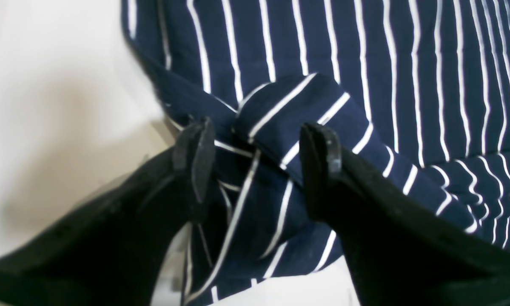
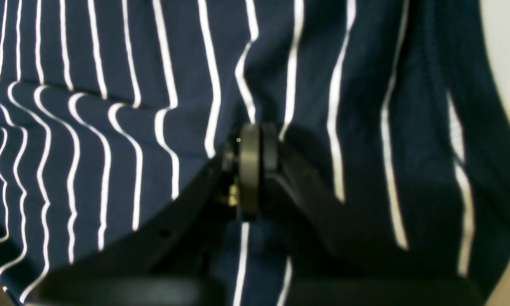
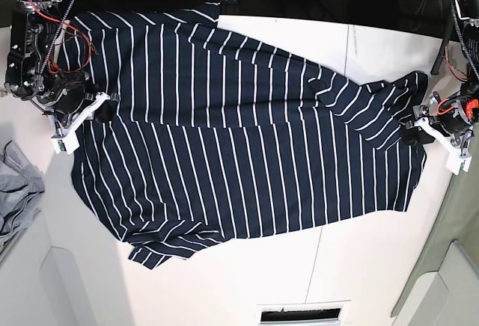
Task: Layout the t-shirt on the table in an organized manner, then fold the t-shirt properly
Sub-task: 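Pull the held fabric with the left gripper away from the right gripper, then release the fabric and raise the left gripper off the shirt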
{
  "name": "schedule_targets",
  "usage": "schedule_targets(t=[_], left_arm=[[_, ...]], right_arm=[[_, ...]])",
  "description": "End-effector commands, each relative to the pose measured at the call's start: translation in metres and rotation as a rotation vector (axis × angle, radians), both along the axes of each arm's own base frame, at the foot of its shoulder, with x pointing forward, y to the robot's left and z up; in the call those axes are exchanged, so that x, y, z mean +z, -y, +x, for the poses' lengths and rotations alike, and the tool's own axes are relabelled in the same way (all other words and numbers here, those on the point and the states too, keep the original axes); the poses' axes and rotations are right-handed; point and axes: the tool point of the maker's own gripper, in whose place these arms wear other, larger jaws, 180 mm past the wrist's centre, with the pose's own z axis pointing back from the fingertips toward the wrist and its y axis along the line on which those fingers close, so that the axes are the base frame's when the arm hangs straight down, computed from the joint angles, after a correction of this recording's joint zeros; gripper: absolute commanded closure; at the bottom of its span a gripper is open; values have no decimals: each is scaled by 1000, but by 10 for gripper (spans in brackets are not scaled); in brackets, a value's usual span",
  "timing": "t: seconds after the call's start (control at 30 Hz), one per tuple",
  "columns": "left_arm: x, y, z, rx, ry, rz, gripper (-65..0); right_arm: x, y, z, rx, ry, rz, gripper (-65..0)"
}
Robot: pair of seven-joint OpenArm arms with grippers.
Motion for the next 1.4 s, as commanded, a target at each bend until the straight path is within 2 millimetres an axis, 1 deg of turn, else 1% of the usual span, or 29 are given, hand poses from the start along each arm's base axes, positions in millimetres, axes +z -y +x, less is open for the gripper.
schedule_targets(t=[0.0,0.17,0.43,0.47,0.5,0.57,0.6,0.67,0.7,0.77,0.8,0.9,1.0,1.07,1.17,1.3,1.37], left_arm=[[13,-6,10,3,47,14,-345],[3,0,6,13,30,-1,-345],[-9,16,5,-24,9,2,-341],[-10,18,5,-34,7,8,-309],[-11,21,5,-44,6,9,-236],[-10,24,5,-72,11,7,-40],[-9,27,5,-89,20,0,0],[-2,36,7,-146,48,-33,0],[4,42,7,-183,69,-66,0],[20,53,8,-256,116,-136,0],[30,55,8,-286,139,-157,0],[51,54,7,-359,177,-174,0],[65,46,3,-395,182,-151,0],[71,38,-4,-405,169,-129,0],[79,28,-26,-404,132,-171,0],[85,29,-73,-427,44,-266,0],[79,29,-98,-444,-24,-258,0]], right_arm=[[11,4,11,-5,44,0,0],[11,2,11,-5,44,4,0],[8,-13,11,-5,41,38,0],[8,-15,11,-5,41,41,0],[8,-16,11,-5,41,44,0],[8,-18,11,-5,41,49,0],[8,-18,11,-5,41,48,0],[7,-17,11,-4,40,43,0],[7,-16,10,-1,38,33,0],[5,-13,10,4,35,7,0],[4,-11,9,6,33,-5,0],[3,-8,8,10,29,-23,0],[4,-6,10,8,36,-25,0],[5,-6,11,6,43,-23,0],[5,-6,12,5,49,-26,0],[6,0,16,9,78,-74,0],[8,3,18,10,93,-87,0]])
